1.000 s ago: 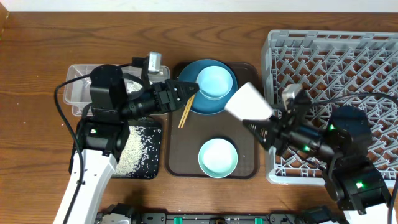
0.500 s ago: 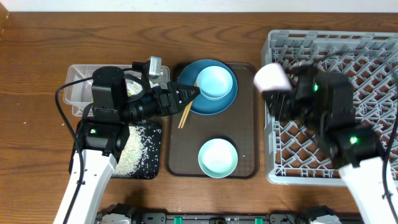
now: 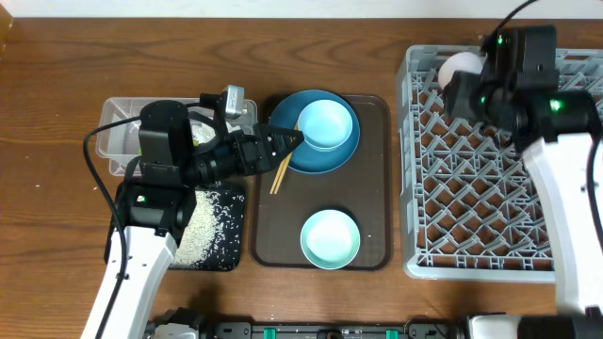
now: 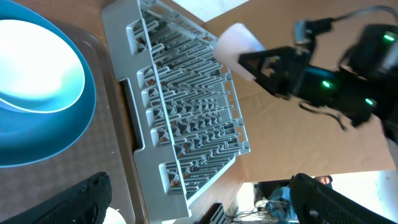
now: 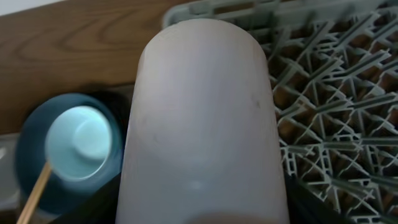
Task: Sort waste into correct bins and load items into the dishwasher rack
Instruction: 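Carry the cup right and lower it into the dishwasher rack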
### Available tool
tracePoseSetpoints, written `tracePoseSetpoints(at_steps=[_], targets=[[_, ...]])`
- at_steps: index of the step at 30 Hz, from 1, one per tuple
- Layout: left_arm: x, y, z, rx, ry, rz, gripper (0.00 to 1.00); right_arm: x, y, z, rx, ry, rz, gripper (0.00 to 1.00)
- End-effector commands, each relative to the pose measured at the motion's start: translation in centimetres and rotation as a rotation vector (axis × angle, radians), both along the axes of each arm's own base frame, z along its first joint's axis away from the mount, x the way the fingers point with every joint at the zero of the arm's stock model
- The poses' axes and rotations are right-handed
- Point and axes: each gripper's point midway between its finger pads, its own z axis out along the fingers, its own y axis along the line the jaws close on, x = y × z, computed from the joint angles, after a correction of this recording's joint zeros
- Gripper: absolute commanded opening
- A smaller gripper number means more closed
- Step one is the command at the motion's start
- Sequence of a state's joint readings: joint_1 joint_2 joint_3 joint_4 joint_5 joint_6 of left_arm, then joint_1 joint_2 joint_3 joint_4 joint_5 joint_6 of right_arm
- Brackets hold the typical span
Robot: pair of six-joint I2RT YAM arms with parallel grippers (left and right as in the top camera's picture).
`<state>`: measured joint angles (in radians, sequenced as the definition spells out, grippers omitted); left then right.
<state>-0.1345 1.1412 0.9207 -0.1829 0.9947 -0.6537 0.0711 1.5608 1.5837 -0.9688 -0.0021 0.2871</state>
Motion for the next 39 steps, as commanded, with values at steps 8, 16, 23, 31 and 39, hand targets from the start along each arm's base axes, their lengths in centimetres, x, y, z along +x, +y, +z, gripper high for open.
tracePoseSetpoints(at_steps=[8, 16, 23, 31, 39], targets=[[0.2, 0.1, 0.5, 0.002, -0.02, -0.001, 0.94, 2.7, -0.9, -6.4, 0.035, 0.152, -0.008, 0.48], [0.2, 0.1, 0.5, 0.002, -0.02, -0.001, 0.95, 3.1, -0.8, -10.7, 0.032, 0.254, -0.005, 0.48], [0.2, 0.1, 0.5, 0.002, -0.02, -0.001, 0.95, 3.0, -0.8, -11.5, 0.031, 0.279, -0.006, 0.48], [0.2, 0.1, 0.5, 0.002, -0.02, -0.001, 0.95, 3.4, -0.9, -9.7, 0.032, 0.232, -0.006, 0.36], [0.2, 0.1, 0.5, 0.002, -0.02, -0.001, 0.95, 2.2, -0.9, -7.4, 0.033, 0.217, -0.006, 0.36]])
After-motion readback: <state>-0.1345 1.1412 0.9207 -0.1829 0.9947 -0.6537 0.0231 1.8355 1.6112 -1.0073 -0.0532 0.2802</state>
